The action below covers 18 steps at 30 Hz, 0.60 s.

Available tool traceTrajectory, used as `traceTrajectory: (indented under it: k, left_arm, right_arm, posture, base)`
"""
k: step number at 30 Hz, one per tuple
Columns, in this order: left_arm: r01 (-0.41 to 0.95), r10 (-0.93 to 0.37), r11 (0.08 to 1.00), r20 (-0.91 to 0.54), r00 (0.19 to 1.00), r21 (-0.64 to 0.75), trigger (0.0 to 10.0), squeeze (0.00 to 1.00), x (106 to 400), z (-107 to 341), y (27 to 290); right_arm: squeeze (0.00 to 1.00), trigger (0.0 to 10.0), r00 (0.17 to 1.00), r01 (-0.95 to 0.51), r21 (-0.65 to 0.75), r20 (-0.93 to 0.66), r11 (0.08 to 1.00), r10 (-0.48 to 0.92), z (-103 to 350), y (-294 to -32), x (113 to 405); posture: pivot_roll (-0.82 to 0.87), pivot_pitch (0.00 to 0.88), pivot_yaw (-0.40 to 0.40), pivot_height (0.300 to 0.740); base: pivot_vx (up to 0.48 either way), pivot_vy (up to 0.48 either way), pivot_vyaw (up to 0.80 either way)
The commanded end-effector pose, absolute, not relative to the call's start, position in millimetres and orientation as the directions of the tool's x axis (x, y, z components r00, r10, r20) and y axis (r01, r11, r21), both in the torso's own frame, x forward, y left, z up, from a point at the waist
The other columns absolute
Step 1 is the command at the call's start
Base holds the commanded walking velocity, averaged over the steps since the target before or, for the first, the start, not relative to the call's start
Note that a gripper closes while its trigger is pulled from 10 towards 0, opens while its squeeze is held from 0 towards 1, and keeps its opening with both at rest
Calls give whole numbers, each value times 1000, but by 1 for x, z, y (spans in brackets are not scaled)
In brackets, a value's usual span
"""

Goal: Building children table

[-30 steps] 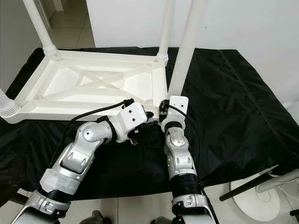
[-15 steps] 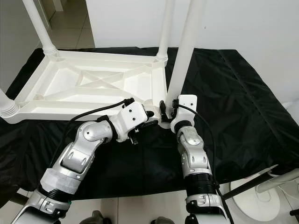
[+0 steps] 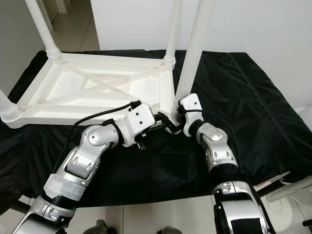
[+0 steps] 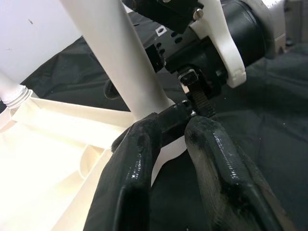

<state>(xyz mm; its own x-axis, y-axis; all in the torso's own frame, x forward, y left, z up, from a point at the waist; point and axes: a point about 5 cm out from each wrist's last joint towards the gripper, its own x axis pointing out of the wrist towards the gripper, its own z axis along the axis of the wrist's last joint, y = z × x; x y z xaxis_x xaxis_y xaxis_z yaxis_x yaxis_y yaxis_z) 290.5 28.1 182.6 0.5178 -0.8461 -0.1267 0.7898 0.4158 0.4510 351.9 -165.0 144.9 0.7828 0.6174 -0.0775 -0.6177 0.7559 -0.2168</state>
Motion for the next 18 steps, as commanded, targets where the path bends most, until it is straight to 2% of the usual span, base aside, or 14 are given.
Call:
traceTrajectory:
  k: [1, 5, 6, 8, 10, 18]
  left_arm:
    - [735, -802, 493, -85, 592, 466, 10000, 0, 296, 185, 31]
    - [732, -798, 496, -86, 596, 467, 10000, 0, 296, 185, 32]
    - [731, -797, 498, -85, 598, 467, 10000, 0, 296, 185, 33]
    - [731, -797, 498, -85, 598, 467, 10000, 0, 296, 185, 33]
    - [730, -796, 500, -85, 599, 467, 10000, 0, 296, 185, 33]
    - [732, -799, 496, -86, 596, 467, 10000, 0, 296, 185, 32]
  right_arm:
    - [0, 10000, 760, -645, -236, -98, 727, 642, 143, -162, 353]
    - [0, 10000, 744, -664, -252, -126, 705, 656, 142, -165, 355]
    - [0, 6824, 734, -675, -251, -141, 694, 664, 140, -166, 356]
    - [0, 6824, 734, -675, -251, -141, 694, 664, 140, -166, 356]
    - [0, 0, 716, -696, -251, -168, 673, 677, 135, -170, 354]
    - [0, 0, 714, -699, -237, -182, 674, 676, 129, -178, 353]
  posture:
    - [-49, 0, -8, 740]
    - [-45, 0, -10, 740]
    - [-43, 0, -10, 740]
    - [-43, 0, -10, 740]
    - [-44, 0, -9, 740]
    - [-51, 0, -1, 740]
  base:
    - [0, 0, 0]
    - [0, 0, 0]
    - [0, 0, 0]
    - [0, 0, 0]
    - [0, 0, 0]
    - [0, 0, 0]
